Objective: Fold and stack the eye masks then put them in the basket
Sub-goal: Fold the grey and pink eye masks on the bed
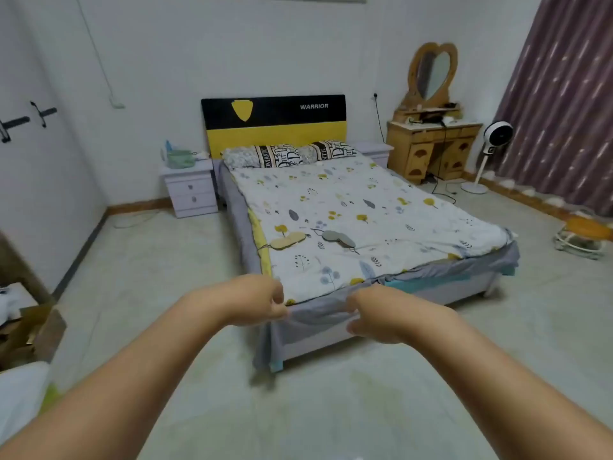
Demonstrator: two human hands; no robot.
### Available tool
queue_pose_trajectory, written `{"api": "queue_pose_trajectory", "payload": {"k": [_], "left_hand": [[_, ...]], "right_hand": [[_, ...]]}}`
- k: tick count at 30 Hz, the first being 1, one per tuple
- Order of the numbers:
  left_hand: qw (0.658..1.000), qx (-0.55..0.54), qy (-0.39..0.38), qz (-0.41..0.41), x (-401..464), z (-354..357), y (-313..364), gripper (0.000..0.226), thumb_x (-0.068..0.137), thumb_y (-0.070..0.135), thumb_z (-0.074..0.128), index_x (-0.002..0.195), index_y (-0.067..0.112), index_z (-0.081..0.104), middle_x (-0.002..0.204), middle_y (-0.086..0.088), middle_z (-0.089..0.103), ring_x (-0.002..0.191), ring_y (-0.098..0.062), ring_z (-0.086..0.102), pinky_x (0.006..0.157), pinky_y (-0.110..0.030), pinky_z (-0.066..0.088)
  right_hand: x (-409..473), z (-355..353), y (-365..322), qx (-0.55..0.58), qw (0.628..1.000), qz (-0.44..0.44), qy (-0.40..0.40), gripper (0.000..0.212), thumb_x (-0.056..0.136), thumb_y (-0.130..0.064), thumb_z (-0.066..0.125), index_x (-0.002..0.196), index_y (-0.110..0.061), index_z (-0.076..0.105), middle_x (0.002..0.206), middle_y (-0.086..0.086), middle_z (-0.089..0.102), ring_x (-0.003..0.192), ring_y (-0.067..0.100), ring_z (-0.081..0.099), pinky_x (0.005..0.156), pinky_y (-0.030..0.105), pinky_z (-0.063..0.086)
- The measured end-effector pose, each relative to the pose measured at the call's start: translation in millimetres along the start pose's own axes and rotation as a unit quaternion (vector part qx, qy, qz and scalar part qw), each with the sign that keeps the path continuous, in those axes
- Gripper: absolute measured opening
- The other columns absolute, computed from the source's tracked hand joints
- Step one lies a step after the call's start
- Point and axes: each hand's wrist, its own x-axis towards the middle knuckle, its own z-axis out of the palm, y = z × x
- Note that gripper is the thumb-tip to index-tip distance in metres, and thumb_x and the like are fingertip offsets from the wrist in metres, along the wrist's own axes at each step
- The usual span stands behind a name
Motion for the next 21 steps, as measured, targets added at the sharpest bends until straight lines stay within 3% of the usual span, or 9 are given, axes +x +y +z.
{"api": "queue_pose_trajectory", "payload": {"k": [5, 8, 14, 21], "left_hand": [[0.999, 0.008, -0.04, -0.011, 46, 7, 21, 0.037, 0.087, 0.043, 0.048, 0.108, 0.015, 0.059, 0.114, -0.006, 0.063, 0.087, -0.017, 0.051, 0.076, -0.028, 0.042], [0.999, -0.001, -0.05, -0.013, 78, 4, 38, 0.039, 0.088, 0.043, 0.047, 0.111, 0.014, 0.059, 0.116, -0.007, 0.063, 0.096, -0.02, 0.057, 0.078, -0.028, 0.043], [0.999, -0.035, -0.032, -0.012, 139, 3, 75, 0.039, 0.089, 0.04, 0.046, 0.118, 0.015, 0.055, 0.124, -0.006, 0.059, 0.108, -0.022, 0.055, 0.088, -0.03, 0.044], [0.998, -0.048, -0.04, -0.009, 204, 2, 83, 0.04, 0.089, 0.039, 0.047, 0.12, 0.015, 0.054, 0.127, -0.006, 0.058, 0.112, -0.021, 0.054, 0.091, -0.03, 0.042]], "right_hand": [[26, -2, 33, -0.011, 1.0, -0.005, -0.009, 0.04, 0.095, -0.023, 0.042, 0.132, -0.008, 0.048, 0.135, 0.017, 0.052, 0.121, 0.031, 0.05, 0.102, 0.037, 0.041], [46, -3, 63, -0.002, 1.0, -0.002, -0.005, 0.04, 0.094, -0.021, 0.043, 0.132, -0.007, 0.049, 0.135, 0.016, 0.052, 0.12, 0.032, 0.052, 0.1, 0.036, 0.044], [88, -7, 124, 0.014, 1.0, -0.005, 0.011, 0.031, 0.092, -0.017, 0.043, 0.119, -0.006, 0.054, 0.122, 0.015, 0.056, 0.101, 0.03, 0.056, 0.076, 0.03, 0.041], [145, -17, 162, 0.037, 0.999, -0.01, 0.011, 0.035, 0.092, -0.019, 0.044, 0.124, -0.009, 0.054, 0.122, 0.014, 0.059, 0.107, 0.03, 0.058, 0.078, 0.031, 0.044]]}}
